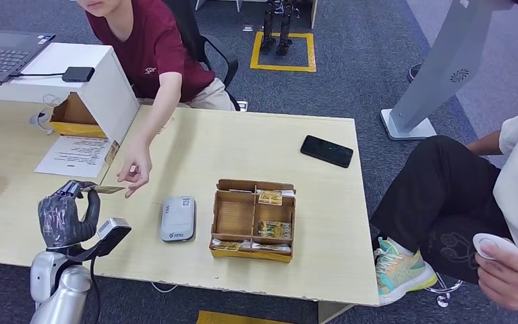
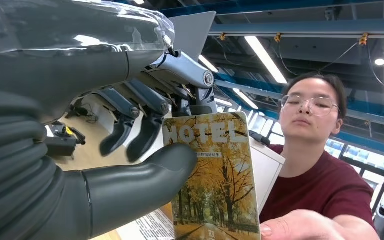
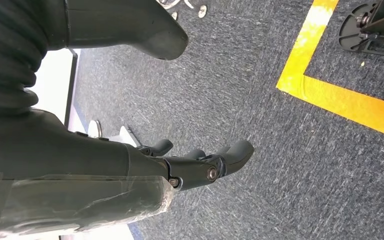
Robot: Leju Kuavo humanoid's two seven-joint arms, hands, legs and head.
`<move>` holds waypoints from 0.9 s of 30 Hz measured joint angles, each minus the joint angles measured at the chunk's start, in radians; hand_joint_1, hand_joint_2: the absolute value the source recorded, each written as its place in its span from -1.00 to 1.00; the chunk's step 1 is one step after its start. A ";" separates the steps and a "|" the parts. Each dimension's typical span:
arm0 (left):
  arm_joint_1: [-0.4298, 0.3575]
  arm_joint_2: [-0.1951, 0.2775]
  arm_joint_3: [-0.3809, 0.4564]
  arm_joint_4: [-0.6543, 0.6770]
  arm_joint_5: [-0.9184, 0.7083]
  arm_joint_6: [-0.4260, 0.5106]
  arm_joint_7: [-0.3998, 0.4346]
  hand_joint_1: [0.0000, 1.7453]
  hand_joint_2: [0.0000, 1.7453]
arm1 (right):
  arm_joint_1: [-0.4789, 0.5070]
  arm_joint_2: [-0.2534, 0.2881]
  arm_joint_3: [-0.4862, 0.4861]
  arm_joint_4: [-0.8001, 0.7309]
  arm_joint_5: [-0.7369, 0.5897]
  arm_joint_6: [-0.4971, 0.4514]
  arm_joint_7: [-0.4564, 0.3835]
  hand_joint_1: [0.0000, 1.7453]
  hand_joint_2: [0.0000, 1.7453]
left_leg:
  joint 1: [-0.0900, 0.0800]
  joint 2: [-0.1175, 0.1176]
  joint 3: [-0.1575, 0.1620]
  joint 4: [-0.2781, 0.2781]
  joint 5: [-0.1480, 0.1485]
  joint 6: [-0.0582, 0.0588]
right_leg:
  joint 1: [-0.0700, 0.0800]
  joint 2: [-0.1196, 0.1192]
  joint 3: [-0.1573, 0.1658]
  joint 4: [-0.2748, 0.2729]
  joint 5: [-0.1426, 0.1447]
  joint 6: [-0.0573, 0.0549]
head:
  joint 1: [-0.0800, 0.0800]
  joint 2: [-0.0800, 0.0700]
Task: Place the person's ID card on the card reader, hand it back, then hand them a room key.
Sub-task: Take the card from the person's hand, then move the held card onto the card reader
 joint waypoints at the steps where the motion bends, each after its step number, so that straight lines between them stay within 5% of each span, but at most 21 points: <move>1: 0.000 0.000 0.000 0.000 0.008 0.000 -0.001 1.00 1.00 | 0.000 0.000 0.000 0.000 0.000 0.000 0.000 -1.00 1.00 | 0.000 0.000 0.000 0.000 0.000 0.000 | 0.000 0.000 0.000 0.000 0.000 0.000 | 0.000 0.000; 12: 0.000 0.008 -0.004 0.000 0.143 -0.039 -0.007 1.00 1.00 | 0.000 0.000 0.000 0.000 0.000 0.001 0.000 -1.00 1.00 | 0.000 0.000 0.000 0.000 0.000 0.000 | 0.000 0.000 0.000 0.000 0.000 0.000 | 0.000 0.000; 22: -0.018 0.005 -0.011 -0.057 0.614 -0.658 0.075 1.00 1.00 | 0.004 0.001 0.000 0.000 -0.047 0.001 -0.002 -1.00 1.00 | 0.000 0.000 0.000 0.000 0.000 0.000 | 0.000 0.000 0.000 0.000 0.000 0.000 | 0.000 0.000; 27: -0.010 0.005 -0.026 -0.093 0.661 -0.731 0.092 1.00 1.00 | 0.008 0.001 0.000 0.000 -0.056 0.001 -0.005 -1.00 1.00 | 0.000 0.000 0.000 0.000 0.000 0.000 | 0.000 0.000 0.000 0.000 0.000 0.000 | 0.000 0.000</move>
